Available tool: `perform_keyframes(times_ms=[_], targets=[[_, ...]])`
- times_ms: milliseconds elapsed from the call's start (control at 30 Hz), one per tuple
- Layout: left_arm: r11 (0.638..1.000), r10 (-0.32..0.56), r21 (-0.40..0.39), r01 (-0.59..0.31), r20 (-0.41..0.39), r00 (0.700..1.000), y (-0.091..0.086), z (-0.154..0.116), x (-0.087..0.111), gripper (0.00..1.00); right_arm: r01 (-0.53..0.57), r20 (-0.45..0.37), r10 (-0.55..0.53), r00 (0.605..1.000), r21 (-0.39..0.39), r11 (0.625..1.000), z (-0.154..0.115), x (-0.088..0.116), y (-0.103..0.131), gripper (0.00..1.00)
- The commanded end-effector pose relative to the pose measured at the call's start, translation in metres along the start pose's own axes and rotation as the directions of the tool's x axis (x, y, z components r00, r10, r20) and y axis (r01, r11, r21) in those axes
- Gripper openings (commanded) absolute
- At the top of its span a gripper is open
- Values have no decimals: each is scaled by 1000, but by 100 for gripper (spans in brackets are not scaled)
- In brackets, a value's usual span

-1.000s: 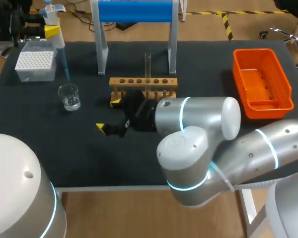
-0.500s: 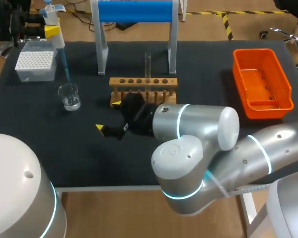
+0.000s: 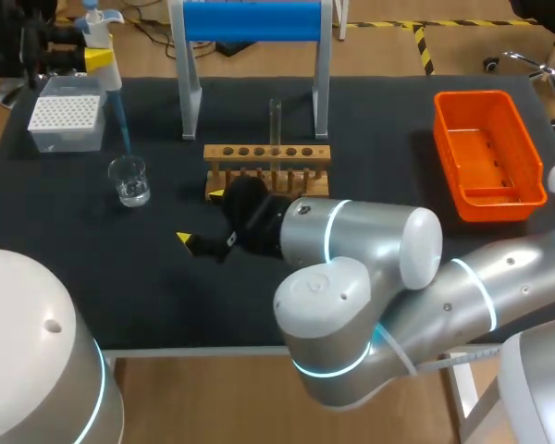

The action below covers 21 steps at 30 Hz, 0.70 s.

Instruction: Invert the test tube, pick up the pipette, mount the tip to pipette, aspirate from beaker and dispense into the tube, eject the tip, return the pipette, and cap with the stopper.

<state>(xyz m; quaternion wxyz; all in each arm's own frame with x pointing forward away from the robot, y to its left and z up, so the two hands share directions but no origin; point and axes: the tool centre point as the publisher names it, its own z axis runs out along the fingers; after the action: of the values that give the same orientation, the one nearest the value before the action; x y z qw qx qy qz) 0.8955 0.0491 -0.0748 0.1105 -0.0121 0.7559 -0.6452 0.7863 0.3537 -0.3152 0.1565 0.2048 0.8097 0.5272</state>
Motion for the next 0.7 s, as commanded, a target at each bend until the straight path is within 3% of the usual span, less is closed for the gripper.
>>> perform_keyframes(times_ms=[33, 700], targets=[[1000, 5, 10, -5, 2, 1000, 10, 2, -2, 0, 0, 12, 0, 1000, 3, 1000, 3, 4, 0, 100], [1000, -7, -23, 8, 26, 1000, 63, 1, -6, 0, 0, 12, 0, 1000, 3, 1000, 3, 4, 0, 100]])
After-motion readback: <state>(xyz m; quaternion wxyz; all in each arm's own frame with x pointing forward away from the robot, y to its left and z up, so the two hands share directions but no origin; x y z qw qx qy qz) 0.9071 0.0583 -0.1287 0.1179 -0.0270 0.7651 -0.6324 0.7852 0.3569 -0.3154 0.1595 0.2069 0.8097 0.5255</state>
